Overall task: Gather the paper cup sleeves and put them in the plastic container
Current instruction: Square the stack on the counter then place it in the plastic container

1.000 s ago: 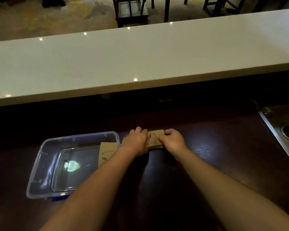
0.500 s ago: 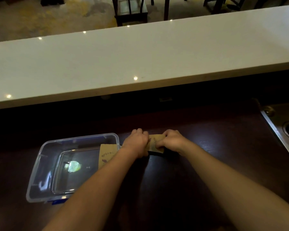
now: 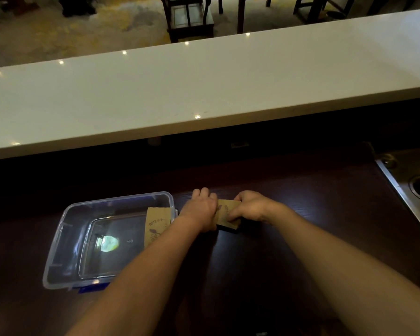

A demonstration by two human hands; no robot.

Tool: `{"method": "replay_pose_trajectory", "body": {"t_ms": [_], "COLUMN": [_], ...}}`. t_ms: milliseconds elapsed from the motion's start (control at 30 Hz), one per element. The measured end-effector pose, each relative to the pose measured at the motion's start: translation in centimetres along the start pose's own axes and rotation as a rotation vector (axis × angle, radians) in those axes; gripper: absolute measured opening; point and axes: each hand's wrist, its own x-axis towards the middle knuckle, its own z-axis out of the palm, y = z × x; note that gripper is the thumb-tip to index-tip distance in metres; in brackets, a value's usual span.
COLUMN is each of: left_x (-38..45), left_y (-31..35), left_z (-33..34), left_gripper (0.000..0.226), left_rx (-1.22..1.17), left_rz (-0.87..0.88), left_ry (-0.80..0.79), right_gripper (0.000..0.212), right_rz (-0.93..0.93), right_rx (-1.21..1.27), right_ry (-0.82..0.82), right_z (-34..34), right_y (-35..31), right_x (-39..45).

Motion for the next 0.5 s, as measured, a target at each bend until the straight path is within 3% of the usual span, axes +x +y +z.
{"method": "replay_pose_trajectory", "body": {"t_ms": [133,333,500], "left_x": [-0.5,-1.5,-3.2], "left_y": [0.0,0.0,0.1], "left_z": [0.2,0.4,0.6], "left_gripper": [0.061,0.100,0.073], "left_rx": [-0.001,-0.019,-0.198], "left_rz": [0.030,0.046,0.098], "left_ry": [0.039,-0.010,0.114], "right_gripper": [0.042,0.038,0.064], "right_rz": [-0.041,-0.138,-0.359], "right_rx": [-0.047,0.048,-0.057], "right_ry": [0.007,0.049,0.133], "right_z": [0.2,0.4,0.6], "right_y": [0.2,1.4,3.4], "right_x": [-0.3,-1.3,-2.5]}}
